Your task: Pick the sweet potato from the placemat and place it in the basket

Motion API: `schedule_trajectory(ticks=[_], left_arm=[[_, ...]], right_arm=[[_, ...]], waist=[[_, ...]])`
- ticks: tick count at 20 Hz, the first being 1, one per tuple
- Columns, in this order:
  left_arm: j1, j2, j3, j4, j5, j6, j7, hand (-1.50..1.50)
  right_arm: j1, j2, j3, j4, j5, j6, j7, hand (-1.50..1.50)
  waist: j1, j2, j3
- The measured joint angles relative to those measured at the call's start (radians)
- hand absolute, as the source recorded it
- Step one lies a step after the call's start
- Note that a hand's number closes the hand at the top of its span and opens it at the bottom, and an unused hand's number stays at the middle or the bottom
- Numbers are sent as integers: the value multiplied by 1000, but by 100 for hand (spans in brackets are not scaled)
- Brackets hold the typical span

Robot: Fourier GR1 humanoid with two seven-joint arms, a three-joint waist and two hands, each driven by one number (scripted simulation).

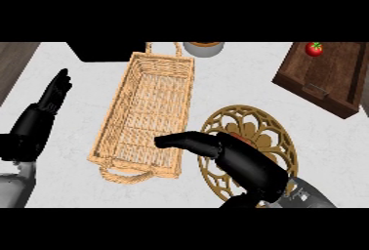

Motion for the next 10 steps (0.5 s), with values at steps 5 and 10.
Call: schedule_trajectory(ticks=[5, 10], left_arm=[[-9, -5, -15, 8, -15, -4, -1, 0], [-30, -18, -20, 11, -22, -3, 5, 0]], right_arm=[[-214, -193, -17, 4, 77, 199, 107, -150], [-386, -323, 1, 57, 8, 480, 154, -150]], waist=[[19, 4, -2], [31, 10, -1]])
